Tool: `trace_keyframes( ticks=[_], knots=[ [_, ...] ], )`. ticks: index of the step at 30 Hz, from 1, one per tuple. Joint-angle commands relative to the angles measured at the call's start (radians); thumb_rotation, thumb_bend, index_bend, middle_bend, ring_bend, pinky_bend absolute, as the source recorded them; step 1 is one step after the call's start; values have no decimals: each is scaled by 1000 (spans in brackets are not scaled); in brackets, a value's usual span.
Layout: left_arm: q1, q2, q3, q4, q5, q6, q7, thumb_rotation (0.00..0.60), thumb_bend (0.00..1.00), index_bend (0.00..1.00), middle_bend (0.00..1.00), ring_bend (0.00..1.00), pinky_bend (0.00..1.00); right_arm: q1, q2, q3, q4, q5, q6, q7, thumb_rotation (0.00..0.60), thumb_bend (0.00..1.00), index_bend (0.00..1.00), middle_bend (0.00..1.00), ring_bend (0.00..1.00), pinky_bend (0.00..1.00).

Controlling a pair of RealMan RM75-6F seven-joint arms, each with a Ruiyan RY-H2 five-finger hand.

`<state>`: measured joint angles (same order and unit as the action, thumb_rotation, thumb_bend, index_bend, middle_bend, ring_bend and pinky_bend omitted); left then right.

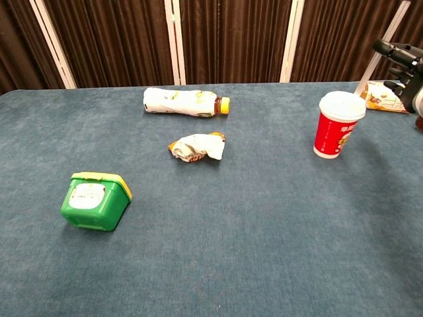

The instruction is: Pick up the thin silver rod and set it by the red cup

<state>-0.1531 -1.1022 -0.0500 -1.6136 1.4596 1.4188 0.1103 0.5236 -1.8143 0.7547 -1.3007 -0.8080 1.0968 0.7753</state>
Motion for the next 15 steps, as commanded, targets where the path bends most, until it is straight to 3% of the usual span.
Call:
trace_keyframes(
  ticks=[1, 10, 15],
  knots=[
    [0, 0, 0, 0, 0, 0, 0, 600, 45, 0, 0, 0, 0, -8, -2, -15, -4, -18, -1, 10, 600, 312, 585, 170, 0, 0],
    [0, 0, 0, 1, 1, 0, -1, 600, 46, 0, 0, 0, 0, -19, -6, -33, 5, -38, -9, 30, 600, 300, 438, 111, 0, 0],
    [0, 0, 0, 0, 0, 0, 0, 600, 44, 0, 0, 0, 0, -26, -3, -36, 0, -53, -10, 42, 600, 288, 426, 99, 0, 0]
  ],
)
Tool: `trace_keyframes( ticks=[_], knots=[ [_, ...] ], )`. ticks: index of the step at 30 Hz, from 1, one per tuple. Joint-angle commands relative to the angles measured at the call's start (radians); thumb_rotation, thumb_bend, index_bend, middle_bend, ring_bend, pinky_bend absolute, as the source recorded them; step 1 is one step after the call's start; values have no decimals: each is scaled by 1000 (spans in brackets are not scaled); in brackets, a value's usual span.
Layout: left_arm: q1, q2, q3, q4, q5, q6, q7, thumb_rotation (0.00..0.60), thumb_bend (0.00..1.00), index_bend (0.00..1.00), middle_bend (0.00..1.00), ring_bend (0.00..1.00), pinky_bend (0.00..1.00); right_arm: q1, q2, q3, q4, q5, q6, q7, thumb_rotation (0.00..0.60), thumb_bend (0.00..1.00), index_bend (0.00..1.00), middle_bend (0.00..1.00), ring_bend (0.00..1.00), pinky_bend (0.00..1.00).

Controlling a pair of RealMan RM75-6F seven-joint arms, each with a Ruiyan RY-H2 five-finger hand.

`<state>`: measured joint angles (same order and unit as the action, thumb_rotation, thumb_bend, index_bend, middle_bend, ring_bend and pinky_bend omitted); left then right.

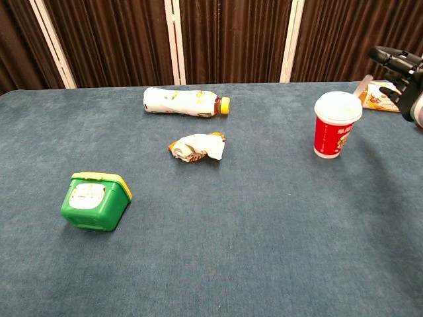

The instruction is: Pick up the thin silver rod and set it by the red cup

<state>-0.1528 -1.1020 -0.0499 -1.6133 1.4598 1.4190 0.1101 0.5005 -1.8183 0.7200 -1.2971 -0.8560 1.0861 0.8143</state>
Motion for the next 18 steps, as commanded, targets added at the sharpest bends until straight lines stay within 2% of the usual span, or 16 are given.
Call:
trace_keyframes(
  ticks=[1, 6, 10, 15, 18],
  knots=[
    [-1, 0, 0, -1, 0, -1, 1, 600, 44, 0, 0, 0, 0, -5, 2, -3, -6, -8, 2, 5, 600, 288, 425, 98, 0, 0],
    [0, 0, 0, 0, 0, -1, -1, 600, 46, 0, 0, 0, 0, -25, 16, -11, -39, -38, 25, 13, 600, 281, 415, 91, 0, 0],
    [0, 0, 0, 0, 0, -1, -2, 600, 46, 0, 0, 0, 0, -44, 58, -29, -63, -98, 71, -33, 600, 262, 385, 67, 0, 0],
    [0, -1, 0, -1, 0, 1, 1, 600, 47, 0, 0, 0, 0, -91, 170, -30, -130, -136, 115, -124, 600, 226, 366, 52, 0, 0],
    [0, -2, -1, -1, -1, 1, 4, 600, 47, 0, 0, 0, 0, -120, 259, -60, -176, -175, 129, -233, 600, 162, 327, 24, 0, 0]
  ],
)
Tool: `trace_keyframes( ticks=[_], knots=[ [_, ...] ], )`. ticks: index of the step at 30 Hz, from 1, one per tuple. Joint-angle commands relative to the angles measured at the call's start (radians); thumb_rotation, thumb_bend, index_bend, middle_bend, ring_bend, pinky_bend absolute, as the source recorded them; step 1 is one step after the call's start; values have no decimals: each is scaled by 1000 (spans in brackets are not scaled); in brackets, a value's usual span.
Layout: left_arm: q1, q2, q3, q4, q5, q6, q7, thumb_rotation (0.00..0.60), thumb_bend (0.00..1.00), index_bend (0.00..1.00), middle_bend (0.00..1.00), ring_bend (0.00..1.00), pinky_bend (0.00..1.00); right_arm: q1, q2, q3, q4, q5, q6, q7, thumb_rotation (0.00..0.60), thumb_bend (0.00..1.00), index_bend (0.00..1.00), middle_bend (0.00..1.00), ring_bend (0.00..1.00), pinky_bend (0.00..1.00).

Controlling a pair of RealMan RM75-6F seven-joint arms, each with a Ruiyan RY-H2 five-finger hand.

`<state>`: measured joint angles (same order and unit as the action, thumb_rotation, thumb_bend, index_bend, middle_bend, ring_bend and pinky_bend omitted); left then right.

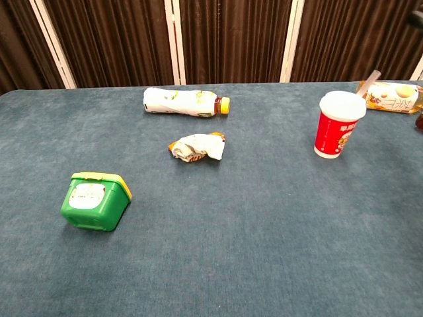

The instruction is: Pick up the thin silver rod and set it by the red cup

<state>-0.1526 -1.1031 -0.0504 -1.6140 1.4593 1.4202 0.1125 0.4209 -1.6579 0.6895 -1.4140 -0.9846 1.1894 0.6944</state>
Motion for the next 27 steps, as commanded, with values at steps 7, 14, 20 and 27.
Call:
trace_keyframes(
  ticks=[7, 14, 20, 27],
  knots=[
    [1, -3, -1, -3, -3, 3, 9, 600, 46, 0, 0, 0, 0, -129, 404, -184, -234, -125, -55, -451, 600, 22, 147, 0, 0, 0],
    [1, -4, -2, -3, -5, 3, 14, 600, 47, 0, 0, 0, 0, -205, 502, -347, -262, -236, 39, -744, 600, 0, 43, 0, 0, 0],
    [3, -6, -3, -6, -7, 5, 20, 600, 46, 0, 0, 0, 0, -250, 479, -469, -205, -308, 102, -906, 600, 0, 0, 0, 0, 0],
    [1, -3, -2, -2, -3, 2, 11, 600, 47, 0, 0, 0, 0, -248, 462, -498, -212, -282, 115, -1000, 600, 0, 0, 0, 0, 0]
  ],
)
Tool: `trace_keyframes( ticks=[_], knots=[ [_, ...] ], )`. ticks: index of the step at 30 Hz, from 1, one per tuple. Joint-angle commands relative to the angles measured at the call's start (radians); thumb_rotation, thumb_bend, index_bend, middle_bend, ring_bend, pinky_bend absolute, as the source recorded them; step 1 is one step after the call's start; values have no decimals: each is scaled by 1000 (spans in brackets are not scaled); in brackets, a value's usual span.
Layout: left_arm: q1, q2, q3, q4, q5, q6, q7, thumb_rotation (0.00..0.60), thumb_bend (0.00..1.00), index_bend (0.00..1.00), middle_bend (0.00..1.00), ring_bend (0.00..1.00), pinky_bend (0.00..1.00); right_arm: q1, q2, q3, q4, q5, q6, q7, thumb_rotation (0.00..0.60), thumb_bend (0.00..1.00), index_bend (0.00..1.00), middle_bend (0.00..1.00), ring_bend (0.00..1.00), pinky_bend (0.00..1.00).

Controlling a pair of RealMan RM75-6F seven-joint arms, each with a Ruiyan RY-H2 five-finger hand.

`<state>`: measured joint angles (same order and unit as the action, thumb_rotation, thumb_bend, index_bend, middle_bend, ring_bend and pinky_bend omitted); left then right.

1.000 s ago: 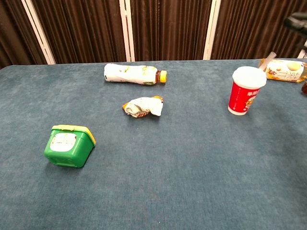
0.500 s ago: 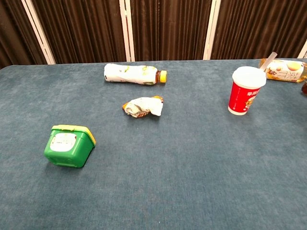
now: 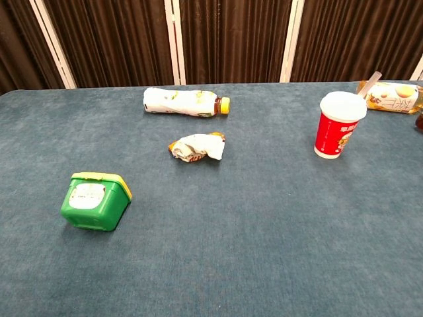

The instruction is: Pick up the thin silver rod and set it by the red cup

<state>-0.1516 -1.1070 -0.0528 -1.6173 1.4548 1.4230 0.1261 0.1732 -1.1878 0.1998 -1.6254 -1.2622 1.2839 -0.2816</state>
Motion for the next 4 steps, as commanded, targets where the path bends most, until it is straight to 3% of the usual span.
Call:
trace_keyframes(
  ticks=[1, 4],
  knots=[
    [-1, 1, 1, 2, 2, -1, -4, 600, 47, 0, 0, 0, 0, 0, -12, -9, 0, -10, 28, -22, 600, 0, 0, 0, 0, 0],
    [-3, 2, 1, 4, 4, -3, -8, 600, 49, 0, 0, 0, 0, -1, -18, -14, 6, -25, 41, -4, 600, 0, 0, 0, 0, 0]
  ],
)
